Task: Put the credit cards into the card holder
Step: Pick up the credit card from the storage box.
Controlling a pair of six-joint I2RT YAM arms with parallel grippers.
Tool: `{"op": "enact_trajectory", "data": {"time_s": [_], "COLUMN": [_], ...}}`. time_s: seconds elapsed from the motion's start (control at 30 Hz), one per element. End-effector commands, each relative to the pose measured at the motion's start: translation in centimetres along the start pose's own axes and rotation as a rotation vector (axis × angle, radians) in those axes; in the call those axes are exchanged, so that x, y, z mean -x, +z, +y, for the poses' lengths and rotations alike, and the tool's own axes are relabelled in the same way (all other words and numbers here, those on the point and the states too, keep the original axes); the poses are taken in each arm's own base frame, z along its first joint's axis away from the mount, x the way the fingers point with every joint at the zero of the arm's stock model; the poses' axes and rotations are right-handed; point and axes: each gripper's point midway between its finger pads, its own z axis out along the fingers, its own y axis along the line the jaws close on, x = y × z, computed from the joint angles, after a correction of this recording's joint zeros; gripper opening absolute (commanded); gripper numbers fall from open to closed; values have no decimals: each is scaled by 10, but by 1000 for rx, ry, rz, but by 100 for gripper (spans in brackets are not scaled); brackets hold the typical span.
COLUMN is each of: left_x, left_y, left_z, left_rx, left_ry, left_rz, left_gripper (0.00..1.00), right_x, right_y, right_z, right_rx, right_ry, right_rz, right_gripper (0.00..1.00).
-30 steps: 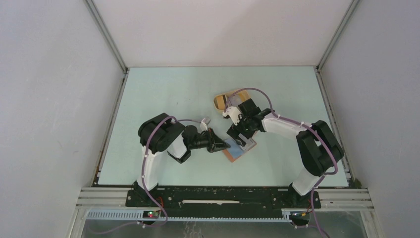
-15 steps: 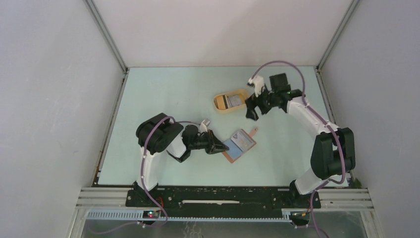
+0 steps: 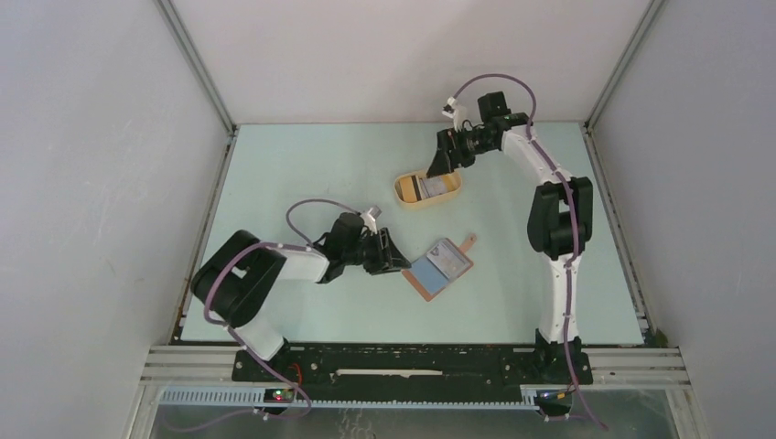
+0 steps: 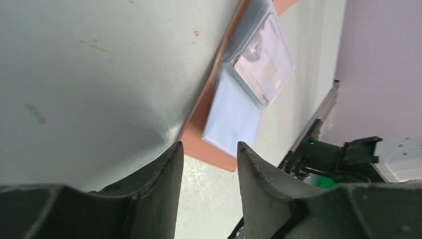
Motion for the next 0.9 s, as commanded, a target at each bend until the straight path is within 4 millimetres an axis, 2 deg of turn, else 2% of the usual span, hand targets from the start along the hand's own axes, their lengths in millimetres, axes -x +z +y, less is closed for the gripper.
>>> {"op": "enact_trajectory", "data": {"time_s": [0.0,0.17,0.4,0.57,0.63,0.7,0.87], "left_x": [18,47,95,126,133,136,133], "left_y": [-22,-48,-94,-140,-156,-167,-177], "left_z": [15,2,-31,-47,-49,-49,-39], "left_rx": [166,227,295,362,372,365,352], "left_ry": [132,229,367,379,361,329,265], "left_rz": [-52,-172,-373,-577,-643,-682,-713], "left_gripper": [50,53,60,76,86,91,92], "right_x": [14,5,-3,-5,-6,-6,-13], "right_y": [12,32,54,67,72,76,87], "right_z": [21,7,-9,-20,-24,-28,-34], "right_rx": [94,94,87,65,57,51,44], "right_ry": [163,254,347,386,394,403,422], "right_rz": [-19,2,25,34,37,40,56], "right_gripper": [91,81,70,67,66,66,65]}}
